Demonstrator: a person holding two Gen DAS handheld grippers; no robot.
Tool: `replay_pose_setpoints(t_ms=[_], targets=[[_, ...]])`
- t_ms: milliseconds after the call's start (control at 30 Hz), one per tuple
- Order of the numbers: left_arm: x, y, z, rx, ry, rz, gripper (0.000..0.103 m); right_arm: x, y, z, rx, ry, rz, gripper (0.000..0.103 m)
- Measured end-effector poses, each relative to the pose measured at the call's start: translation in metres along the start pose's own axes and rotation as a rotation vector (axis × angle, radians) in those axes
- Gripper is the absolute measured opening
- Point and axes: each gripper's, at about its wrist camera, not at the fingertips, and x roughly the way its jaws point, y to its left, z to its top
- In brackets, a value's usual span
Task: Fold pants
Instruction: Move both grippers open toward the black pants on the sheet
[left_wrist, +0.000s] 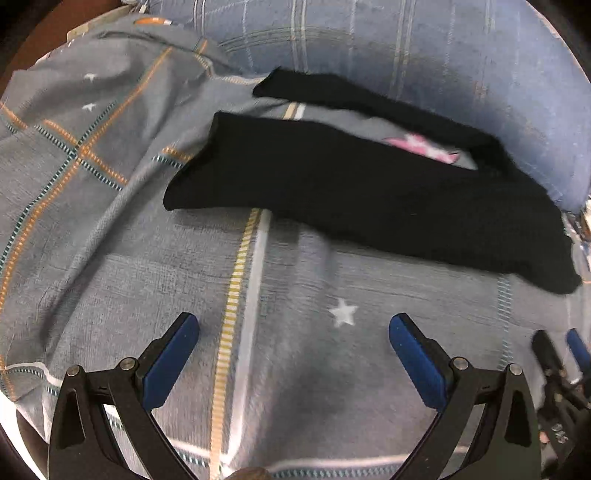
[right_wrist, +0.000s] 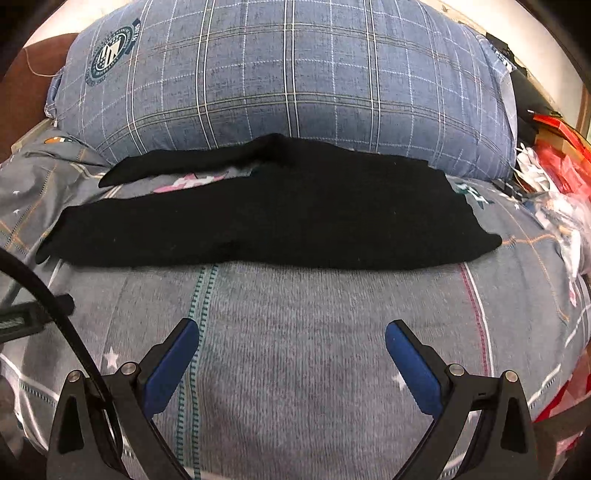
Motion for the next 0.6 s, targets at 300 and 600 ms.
replay_pose_setpoints(t_ms=[300,600], targets=[[0.004,0.005,0.006,-0.012,0.009,0.03,0.103,0.012,0.01,0.016,-0.042,-0.017,0.048,0.103],[0.007,0.003,0.012,0.008,0.068,0.034,0.103,0.016,-0.011,0.03,-0.023,-0.014,0.082,0.103]])
